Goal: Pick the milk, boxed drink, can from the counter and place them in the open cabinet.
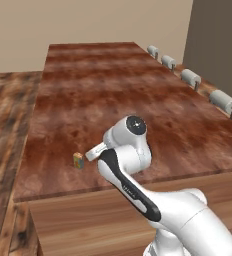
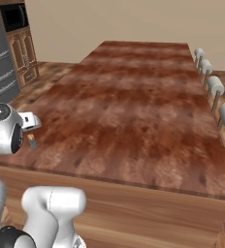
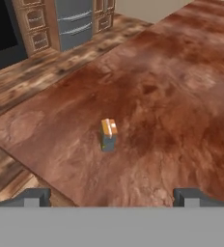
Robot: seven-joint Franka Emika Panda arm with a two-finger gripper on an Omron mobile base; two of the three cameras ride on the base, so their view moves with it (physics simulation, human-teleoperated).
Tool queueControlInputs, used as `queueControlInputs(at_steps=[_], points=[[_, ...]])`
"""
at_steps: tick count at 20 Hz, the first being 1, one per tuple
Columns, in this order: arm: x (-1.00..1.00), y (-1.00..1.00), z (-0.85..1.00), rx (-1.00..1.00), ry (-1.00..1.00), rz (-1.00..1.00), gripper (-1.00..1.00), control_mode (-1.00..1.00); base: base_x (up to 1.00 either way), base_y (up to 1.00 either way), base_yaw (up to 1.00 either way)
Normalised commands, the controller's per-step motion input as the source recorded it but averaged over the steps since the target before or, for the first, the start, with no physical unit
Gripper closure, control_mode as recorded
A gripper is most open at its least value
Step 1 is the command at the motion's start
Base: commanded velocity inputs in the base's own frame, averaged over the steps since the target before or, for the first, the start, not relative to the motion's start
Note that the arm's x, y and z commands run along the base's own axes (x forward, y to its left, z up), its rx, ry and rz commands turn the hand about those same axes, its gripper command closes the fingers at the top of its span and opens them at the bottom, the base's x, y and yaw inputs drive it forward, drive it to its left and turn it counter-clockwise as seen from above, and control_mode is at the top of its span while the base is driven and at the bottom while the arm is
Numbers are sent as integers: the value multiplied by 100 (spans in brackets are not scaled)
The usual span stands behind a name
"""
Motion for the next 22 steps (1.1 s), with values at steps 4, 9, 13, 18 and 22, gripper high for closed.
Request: queueControlInputs(at_steps=[4,9,13,18,22], points=[[52,24,-5,0,2,0,-100,-100,0,0,0],[27,26,-9,0,2,0,-100,-100,0,0,0],[0,4,-5,0,0,0,-100,-100,0,0,0],[0,30,-22,-1,0,0,-100,-100,0,0,0],[3,23,-14,0,0,0,-100,-100,0,0,0]])
